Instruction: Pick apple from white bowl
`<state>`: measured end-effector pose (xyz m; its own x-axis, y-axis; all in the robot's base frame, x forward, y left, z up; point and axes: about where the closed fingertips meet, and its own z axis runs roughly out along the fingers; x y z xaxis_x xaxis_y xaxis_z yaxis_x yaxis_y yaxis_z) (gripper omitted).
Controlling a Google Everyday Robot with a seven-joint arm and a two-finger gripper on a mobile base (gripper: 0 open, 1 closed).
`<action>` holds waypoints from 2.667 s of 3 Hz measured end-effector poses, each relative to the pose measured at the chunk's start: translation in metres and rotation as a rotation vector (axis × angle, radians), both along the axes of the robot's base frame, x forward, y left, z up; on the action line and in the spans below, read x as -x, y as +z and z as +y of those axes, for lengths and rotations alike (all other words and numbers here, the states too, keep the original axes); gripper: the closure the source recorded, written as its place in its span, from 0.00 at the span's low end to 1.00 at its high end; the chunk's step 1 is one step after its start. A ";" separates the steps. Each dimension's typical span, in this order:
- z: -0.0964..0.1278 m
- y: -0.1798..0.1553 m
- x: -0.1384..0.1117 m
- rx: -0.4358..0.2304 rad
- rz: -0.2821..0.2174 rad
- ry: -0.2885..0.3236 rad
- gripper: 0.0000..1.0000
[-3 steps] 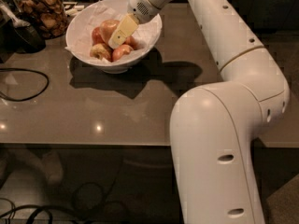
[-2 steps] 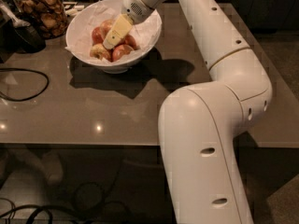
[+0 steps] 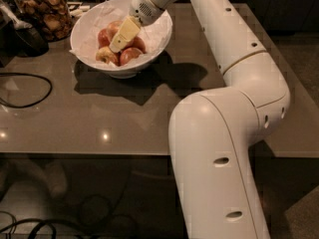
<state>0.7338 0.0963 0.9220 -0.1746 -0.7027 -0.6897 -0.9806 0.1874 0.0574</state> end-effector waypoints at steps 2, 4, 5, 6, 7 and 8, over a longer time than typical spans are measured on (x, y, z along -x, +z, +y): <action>0.000 0.000 0.000 0.000 0.000 0.000 0.66; 0.001 0.006 0.001 -0.007 -0.012 -0.008 1.00; 0.000 0.034 0.012 -0.021 -0.052 -0.033 1.00; 0.006 0.059 0.035 -0.040 -0.089 -0.035 1.00; 0.015 0.077 0.063 -0.062 -0.105 -0.018 1.00; 0.026 0.095 0.099 -0.086 -0.107 0.006 1.00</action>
Offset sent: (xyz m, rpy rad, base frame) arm 0.0000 0.0000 0.0000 0.0000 0.0000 0.0000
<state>0.6352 0.1222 1.0169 -0.0928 -0.6412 -0.7617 -0.9831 0.1803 -0.0319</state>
